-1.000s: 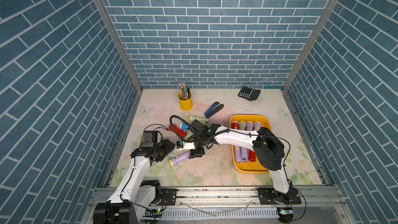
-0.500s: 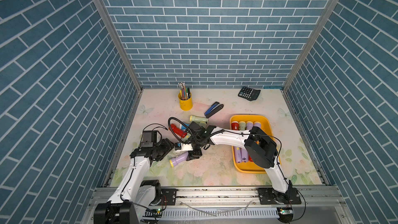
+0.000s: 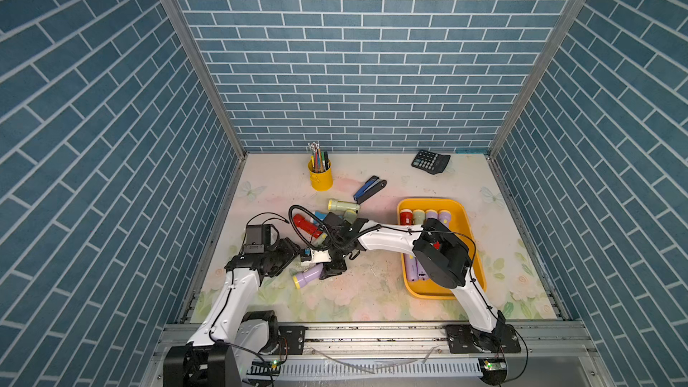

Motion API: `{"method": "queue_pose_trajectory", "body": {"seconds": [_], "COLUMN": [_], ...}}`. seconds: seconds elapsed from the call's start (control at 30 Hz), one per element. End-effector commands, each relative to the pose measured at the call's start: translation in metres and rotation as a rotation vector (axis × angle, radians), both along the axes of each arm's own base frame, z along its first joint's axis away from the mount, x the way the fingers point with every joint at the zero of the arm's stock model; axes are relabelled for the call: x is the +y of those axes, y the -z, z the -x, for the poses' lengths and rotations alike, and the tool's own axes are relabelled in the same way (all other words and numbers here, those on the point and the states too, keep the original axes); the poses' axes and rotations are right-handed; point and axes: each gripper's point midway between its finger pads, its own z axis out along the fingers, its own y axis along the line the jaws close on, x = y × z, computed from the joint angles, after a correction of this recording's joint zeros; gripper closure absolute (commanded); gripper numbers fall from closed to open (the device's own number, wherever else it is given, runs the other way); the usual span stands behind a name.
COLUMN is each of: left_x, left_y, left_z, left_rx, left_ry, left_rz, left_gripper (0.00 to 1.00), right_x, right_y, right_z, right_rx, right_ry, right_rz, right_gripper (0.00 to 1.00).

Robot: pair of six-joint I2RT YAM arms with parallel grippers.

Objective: Put the flashlights into the storage boxes
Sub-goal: Pick up the flashlight from the center of the board.

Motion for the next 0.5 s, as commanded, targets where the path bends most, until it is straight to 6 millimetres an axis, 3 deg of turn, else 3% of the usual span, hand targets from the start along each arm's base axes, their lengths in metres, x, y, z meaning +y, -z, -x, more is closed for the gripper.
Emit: {"method": "queue_pose_trajectory", "body": {"seconds": [0.0, 0.3, 0.33, 0.47], "left_x": [-0.001, -0.001, -0.001, -0.001], "left_y": [0.001, -0.003, -0.004, -0.01], "left_z": [0.001, 0.001, 0.001, 0.001], "left_rx": [0.005, -0.002, -0.006, -0.025], "left_ry": [0.01, 0.021, 0.024, 0.037], "left_rz": [0.001, -0.004, -0.008, -0.014], "left_gripper": [0.37, 0.37, 0.37, 0.38], "right_x": [0.01, 0.0, -0.001, -0.007], "right_y": [-0.001, -0.013, -0.028, -0.043], "right_z": [0.003, 0.002, 0.001, 0.003], "right_rx": [-0.015, -0.058, -0.067, -0.048], "right_ry": [-0.043, -0.029, -0.016, 0.061], "right_rz": [-0.026, -0.031, -0.058, -0.095], "right_gripper": [0.5, 0.66, 0.67, 0.69]}}
